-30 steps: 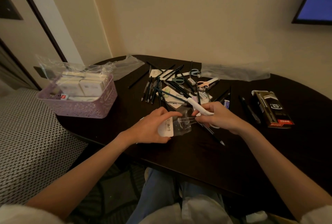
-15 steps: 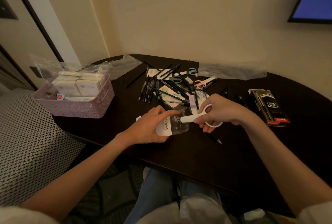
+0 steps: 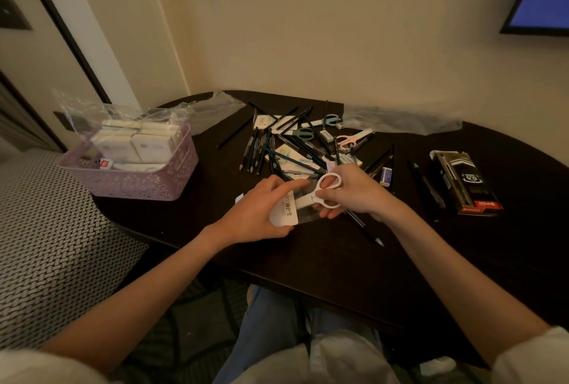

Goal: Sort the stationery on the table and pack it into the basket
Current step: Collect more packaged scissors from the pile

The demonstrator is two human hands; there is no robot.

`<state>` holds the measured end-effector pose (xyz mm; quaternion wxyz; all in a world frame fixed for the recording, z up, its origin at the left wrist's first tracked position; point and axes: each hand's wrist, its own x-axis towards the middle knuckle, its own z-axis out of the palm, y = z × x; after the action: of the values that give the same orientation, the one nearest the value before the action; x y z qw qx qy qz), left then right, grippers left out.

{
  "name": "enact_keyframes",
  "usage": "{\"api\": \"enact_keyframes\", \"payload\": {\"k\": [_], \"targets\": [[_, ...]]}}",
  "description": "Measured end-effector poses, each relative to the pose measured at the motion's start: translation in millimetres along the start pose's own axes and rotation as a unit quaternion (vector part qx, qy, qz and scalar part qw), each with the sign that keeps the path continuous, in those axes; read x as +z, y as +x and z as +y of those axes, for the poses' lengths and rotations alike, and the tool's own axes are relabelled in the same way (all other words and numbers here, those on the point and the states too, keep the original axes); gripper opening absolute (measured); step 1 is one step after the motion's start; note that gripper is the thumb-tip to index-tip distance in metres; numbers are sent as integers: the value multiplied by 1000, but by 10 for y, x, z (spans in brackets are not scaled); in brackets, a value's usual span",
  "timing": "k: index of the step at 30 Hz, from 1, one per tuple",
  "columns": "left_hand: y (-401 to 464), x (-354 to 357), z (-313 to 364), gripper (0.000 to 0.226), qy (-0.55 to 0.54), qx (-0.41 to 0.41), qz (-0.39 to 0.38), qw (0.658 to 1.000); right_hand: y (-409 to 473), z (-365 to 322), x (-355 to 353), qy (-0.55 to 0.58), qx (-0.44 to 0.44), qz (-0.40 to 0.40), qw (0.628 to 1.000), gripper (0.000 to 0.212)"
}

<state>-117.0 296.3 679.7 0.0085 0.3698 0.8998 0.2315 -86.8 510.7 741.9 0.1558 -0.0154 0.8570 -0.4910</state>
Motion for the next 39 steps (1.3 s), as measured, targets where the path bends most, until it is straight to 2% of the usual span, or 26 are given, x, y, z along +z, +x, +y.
{"api": "enact_keyframes", "payload": {"k": [2, 7, 9, 13, 17, 21, 28, 34, 39], "targets": [[5, 13, 28, 91, -5, -1, 15, 1000, 0, 4, 57, -26, -16, 49, 998, 5], [28, 22, 69, 100, -58, -23, 60, 996, 54, 91, 169, -38, -31, 126, 991, 19], [33, 9, 68, 103, -72, -31, 68, 995, 40, 95, 213, -17, -31, 121, 992, 18], [12, -5, 62, 105, -68, -40, 68, 995, -21, 37, 171, 59, -19, 50, 997, 20], [-5, -6, 64, 105, -68, -46, 74, 994, -22, 38, 80, -34, -32, 90, 995, 15], [-5, -3, 77, 106, -75, -44, 79, 993, 22, 62, 78, -7, -37, 130, 991, 14], [12, 20, 126, 107, -78, -38, 87, 992, 50, 58, 247, -87, -70, 184, 977, 11], [44, 37, 152, 107, -88, -34, 100, 990, 58, 30, 339, -126, -78, 183, 972, 10], [24, 46, 108, 105, -96, -41, 110, 989, 73, 27, 276, -139, -95, 135, 976, 12]]}}
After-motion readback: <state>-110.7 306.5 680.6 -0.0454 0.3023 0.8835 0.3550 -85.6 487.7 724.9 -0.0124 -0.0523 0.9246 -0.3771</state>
